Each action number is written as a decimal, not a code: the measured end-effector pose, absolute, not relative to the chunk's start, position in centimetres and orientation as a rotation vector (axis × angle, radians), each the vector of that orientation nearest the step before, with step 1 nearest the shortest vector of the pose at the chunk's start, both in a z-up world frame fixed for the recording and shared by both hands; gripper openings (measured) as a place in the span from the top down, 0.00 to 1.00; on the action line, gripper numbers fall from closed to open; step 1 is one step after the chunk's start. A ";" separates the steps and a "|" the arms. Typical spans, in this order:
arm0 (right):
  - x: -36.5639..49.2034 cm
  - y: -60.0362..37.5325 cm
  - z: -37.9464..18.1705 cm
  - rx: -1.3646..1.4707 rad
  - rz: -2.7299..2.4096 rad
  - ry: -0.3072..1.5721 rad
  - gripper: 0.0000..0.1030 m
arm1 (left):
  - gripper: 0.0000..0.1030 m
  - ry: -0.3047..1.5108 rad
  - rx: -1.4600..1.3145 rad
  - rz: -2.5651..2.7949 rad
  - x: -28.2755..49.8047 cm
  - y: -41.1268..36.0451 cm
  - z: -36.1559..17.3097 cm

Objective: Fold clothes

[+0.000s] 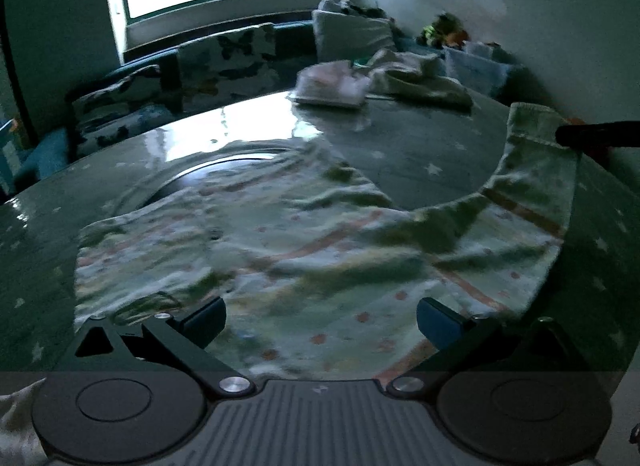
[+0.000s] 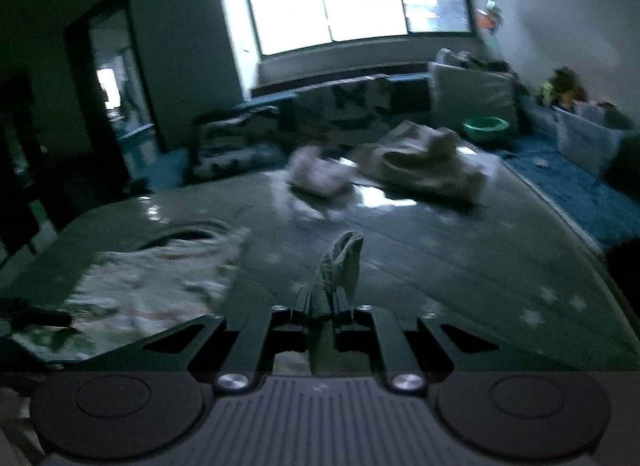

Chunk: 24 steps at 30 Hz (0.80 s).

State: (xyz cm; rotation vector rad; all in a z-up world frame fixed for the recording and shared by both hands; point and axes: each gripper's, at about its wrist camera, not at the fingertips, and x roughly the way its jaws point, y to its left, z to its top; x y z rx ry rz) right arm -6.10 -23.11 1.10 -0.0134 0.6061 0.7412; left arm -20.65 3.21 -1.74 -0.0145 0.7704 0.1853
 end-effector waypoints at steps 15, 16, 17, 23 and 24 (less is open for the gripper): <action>-12.0 -11.1 5.7 -0.138 1.048 0.551 0.92 | 0.00 0.678 -0.146 0.328 -25.5 10.4 -0.6; -12.5 -10.1 5.8 -0.154 1.071 0.550 0.92 | 0.00 0.671 -0.152 0.335 -25.9 10.8 -0.6; -13.0 -9.1 6.0 -0.168 1.091 0.549 0.92 | 0.00 0.664 -0.158 0.342 -26.3 11.2 -0.6; -16.1 -4.8 5.9 -0.233 1.190 0.552 0.92 | 0.00 0.633 -0.196 0.378 -28.4 13.3 -0.5; -16.5 -4.2 5.7 -0.243 1.203 0.555 0.92 | 0.00 0.631 -0.200 0.382 -28.7 13.5 -0.5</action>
